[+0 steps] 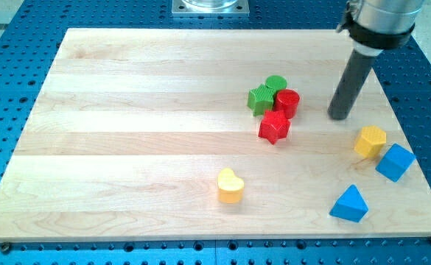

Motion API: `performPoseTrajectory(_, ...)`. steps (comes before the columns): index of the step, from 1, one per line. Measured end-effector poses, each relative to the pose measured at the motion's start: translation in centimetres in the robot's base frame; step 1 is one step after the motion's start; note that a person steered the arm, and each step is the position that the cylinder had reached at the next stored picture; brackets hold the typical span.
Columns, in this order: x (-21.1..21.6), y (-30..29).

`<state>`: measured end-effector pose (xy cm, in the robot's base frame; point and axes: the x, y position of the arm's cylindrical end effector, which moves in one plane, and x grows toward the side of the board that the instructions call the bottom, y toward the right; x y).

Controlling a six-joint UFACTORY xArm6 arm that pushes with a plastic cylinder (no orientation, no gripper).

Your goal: Push the red star into the green star

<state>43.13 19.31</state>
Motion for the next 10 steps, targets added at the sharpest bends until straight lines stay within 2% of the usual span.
performPoseTrajectory(1, 1.6, -4.3)
performPoseTrajectory(2, 3.6, -5.3)
performPoseTrajectory(3, 8.7, -4.5)
performPoseTrajectory(4, 9.6, -7.1)
performPoseTrajectory(5, 7.9, -10.6)
performPoseTrajectory(7, 5.4, -11.1)
performPoseTrajectory(8, 2.3, -11.4)
performPoseTrajectory(10, 1.0, -15.6)
